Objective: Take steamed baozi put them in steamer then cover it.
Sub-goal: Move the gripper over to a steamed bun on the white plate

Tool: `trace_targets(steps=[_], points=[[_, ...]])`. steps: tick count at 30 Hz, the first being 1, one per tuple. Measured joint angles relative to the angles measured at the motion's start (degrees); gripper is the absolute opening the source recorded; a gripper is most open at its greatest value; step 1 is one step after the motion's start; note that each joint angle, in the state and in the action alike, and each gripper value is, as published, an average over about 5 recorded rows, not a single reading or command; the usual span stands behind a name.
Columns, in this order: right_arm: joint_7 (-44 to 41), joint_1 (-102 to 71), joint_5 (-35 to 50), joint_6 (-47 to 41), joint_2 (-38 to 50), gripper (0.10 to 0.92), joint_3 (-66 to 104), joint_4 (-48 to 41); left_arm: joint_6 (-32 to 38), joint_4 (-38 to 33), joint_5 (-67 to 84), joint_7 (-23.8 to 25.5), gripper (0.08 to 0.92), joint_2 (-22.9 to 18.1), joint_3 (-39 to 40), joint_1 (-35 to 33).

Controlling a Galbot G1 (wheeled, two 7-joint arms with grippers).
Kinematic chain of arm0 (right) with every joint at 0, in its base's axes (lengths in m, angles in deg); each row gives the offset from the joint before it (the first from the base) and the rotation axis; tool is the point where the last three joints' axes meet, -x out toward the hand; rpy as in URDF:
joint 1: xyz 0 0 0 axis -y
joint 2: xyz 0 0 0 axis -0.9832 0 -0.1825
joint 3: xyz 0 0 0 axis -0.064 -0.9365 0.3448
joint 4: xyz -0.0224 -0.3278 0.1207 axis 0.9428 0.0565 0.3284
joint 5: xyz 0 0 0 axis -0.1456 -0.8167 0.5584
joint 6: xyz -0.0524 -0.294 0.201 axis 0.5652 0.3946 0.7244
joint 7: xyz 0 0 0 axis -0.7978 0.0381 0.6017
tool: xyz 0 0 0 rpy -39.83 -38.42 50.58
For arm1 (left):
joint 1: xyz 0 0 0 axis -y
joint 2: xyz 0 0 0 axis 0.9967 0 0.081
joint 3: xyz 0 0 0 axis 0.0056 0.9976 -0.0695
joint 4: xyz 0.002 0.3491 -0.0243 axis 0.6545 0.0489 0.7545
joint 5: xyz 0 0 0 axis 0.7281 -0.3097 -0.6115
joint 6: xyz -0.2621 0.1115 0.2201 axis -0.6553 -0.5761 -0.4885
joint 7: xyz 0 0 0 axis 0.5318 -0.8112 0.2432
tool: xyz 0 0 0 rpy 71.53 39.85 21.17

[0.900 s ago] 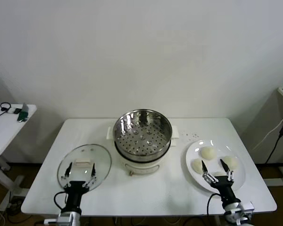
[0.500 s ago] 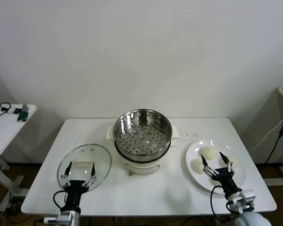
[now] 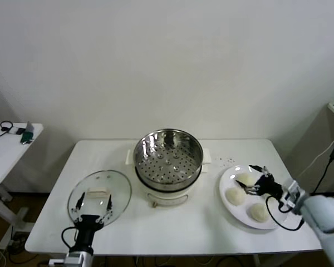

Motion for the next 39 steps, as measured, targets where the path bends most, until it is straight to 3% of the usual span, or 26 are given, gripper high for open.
trace_targets(steps=[14, 25, 39], points=[[-16.3, 35.0, -9.0, 4.2, 4.3, 0.823, -37.8, -15.8, -1.4, 0.0, 2.5, -0.3, 0.823, 1.6, -0.3, 0.5], [-19.5, 45.7, -12.1, 5.8, -2.8, 0.823, -52.7, -27.3, -2.7, 0.2, 3.1, -0.6, 0.823, 2.1, -0.9, 1.2], [-20.2, 49.9, -15.0, 7.9, -12.8, 0.823, -58.6, -38.8, -3.8, -0.1, 3.7, -0.8, 0.823, 2.8, -1.4, 1.4]])
